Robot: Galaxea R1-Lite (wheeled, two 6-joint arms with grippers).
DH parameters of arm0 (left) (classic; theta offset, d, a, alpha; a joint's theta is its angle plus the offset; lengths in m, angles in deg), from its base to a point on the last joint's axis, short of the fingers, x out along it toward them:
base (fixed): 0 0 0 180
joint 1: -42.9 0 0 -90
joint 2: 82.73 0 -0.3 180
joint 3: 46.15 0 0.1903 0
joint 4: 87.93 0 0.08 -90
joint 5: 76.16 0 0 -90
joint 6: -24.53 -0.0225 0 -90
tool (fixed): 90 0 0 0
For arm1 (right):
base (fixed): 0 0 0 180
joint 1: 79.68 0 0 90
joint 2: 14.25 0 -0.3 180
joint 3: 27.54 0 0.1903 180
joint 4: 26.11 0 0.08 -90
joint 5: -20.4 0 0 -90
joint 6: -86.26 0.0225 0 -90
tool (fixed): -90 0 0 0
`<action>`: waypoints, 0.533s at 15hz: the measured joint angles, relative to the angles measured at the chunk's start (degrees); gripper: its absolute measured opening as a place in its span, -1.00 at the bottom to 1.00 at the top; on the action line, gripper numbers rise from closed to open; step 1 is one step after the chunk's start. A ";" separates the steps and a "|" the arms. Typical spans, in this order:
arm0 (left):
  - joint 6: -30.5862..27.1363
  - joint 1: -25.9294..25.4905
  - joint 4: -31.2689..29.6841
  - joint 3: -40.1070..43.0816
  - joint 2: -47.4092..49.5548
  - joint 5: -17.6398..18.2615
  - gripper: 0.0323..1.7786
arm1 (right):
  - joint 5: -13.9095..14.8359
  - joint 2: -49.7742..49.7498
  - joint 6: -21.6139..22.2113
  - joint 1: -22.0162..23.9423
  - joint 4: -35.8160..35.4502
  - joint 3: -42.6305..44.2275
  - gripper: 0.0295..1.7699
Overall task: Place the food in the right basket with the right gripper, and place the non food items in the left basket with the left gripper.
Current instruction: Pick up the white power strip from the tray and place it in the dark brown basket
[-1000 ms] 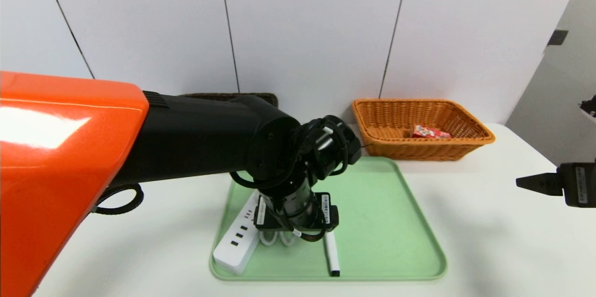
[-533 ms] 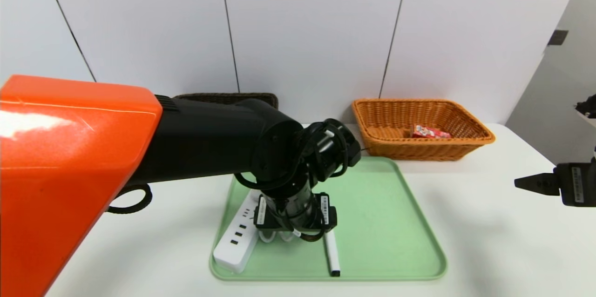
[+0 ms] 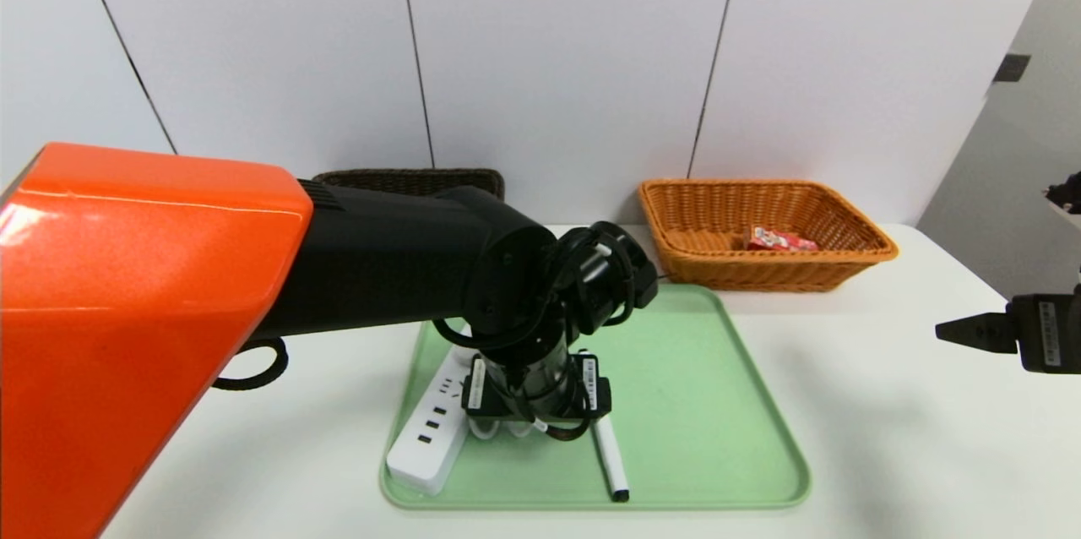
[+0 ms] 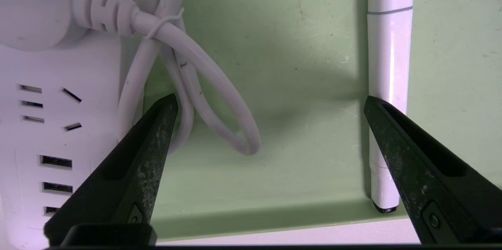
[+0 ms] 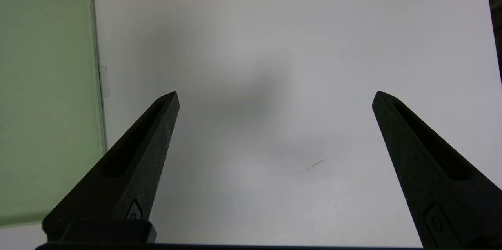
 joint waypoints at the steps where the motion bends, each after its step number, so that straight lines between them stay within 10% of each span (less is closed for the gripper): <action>1: -0.02 0.00 0.04 0.00 -0.06 0.05 0.90 | -0.13 -0.02 -0.02 0.20 -0.02 0.00 0.92; 5: -1.02 0.00 -0.02 -0.05 -0.16 -0.06 0.89 | -0.24 -0.17 -0.16 0.41 0.09 -0.09 0.92; 8: -1.07 -0.02 -0.16 -0.07 -0.16 -0.54 0.30 | -0.27 -0.37 -0.16 0.44 0.20 -0.24 0.92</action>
